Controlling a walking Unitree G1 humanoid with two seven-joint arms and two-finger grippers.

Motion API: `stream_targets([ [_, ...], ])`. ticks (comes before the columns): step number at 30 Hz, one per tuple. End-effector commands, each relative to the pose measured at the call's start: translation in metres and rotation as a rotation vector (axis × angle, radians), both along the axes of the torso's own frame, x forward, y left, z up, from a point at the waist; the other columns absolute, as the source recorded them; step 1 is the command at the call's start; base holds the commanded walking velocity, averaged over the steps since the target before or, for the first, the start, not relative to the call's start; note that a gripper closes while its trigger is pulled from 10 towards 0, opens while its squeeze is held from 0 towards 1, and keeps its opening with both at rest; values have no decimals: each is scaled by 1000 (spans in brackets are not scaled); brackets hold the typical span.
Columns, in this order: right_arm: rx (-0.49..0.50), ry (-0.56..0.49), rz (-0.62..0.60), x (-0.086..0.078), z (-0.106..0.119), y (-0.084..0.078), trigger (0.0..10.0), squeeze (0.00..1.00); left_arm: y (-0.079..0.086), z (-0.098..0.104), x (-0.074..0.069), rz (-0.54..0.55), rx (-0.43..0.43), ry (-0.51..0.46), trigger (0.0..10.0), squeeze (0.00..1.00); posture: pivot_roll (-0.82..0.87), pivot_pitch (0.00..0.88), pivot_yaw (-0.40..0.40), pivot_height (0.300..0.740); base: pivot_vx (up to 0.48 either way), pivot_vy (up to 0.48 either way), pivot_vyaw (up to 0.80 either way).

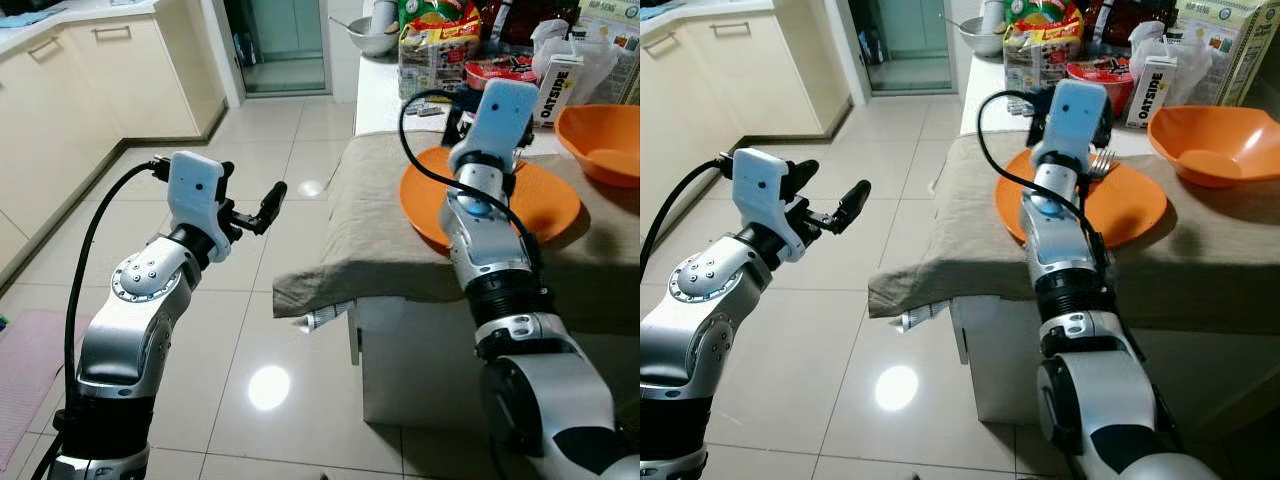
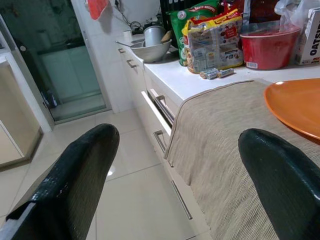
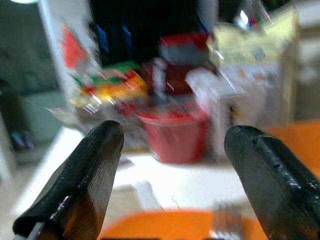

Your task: Setting the table

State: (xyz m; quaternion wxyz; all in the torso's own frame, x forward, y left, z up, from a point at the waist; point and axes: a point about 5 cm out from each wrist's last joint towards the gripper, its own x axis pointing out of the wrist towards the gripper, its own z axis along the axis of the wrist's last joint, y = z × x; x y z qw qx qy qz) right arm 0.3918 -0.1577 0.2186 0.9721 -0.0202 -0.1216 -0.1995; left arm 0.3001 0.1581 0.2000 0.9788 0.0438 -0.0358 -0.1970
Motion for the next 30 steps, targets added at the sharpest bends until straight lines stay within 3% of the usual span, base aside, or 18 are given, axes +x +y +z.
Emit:
stream_targets([
  [1, 45, 59, -47, 3, -6, -10, 10000, 0, 2, 4, 2, 10, 17, -16, 10000, 0, -120, 0, 136, 740, 0, 0, 0],
  [9, 73, 155, -80, 2, -28, -16, 10000, 0, 2, 4, 2, 9, 18, -13, 10000, 0, -119, 0, 138, 740, 0, 0, 0],
  [16, 120, 271, -50, 2, -52, -9, 10000, 0, 1, 4, 1, 5, 19, -13, 10000, 0, -120, 0, 140, 740, 0, 0, 0],
  [30, 196, 419, -12, -1, -76, -2, 10000, 0, 1, 6, 2, 1, 20, -17, 10000, 0, -119, 0, 140, 740, 0, 0, 0],
])
